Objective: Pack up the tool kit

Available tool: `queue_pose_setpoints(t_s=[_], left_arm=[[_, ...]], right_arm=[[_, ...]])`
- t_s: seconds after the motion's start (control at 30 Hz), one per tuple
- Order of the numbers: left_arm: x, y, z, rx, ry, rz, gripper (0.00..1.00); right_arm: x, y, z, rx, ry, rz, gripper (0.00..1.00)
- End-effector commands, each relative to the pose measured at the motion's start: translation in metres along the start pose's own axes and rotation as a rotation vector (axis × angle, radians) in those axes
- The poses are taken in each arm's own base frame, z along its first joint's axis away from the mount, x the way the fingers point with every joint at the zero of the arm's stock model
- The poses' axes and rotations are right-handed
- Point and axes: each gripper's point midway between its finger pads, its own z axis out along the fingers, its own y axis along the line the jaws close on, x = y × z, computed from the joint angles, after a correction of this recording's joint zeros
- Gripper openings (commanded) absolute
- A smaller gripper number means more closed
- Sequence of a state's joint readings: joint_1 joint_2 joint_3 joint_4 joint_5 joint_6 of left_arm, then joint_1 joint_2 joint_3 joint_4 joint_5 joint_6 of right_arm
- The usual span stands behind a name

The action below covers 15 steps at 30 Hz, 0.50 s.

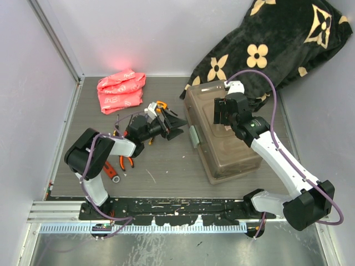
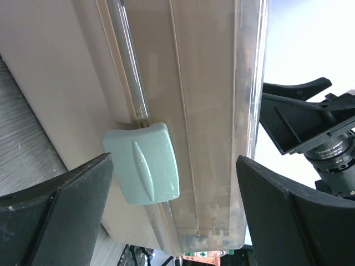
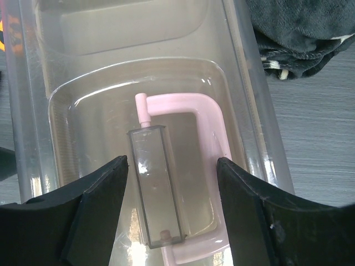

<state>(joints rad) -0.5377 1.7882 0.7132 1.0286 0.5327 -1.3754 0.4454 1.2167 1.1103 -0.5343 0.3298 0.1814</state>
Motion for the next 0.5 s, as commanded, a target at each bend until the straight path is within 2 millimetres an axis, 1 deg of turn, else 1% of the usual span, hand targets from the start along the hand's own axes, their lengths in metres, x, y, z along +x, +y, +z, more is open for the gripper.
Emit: queue_pose_setpoints(t_s=[0.0, 0.17, 0.47], left_arm=[[0.012, -0.012, 0.007, 0.039, 0.02, 0.02, 0.93], [0.025, 0.002, 0.01, 0.007, 0.041, 0.027, 0.94], [0.036, 0.015, 0.026, 0.004, 0.06, 0.002, 0.94]], right_arm=[[0.121, 0.007, -0.01, -0.062, 0.448, -0.042, 0.7], [0.119, 0.006, -0.011, -0.061, 0.444, -0.042, 0.7], [0.121, 0.007, -0.011, -0.065, 0.449, -0.038, 0.7]])
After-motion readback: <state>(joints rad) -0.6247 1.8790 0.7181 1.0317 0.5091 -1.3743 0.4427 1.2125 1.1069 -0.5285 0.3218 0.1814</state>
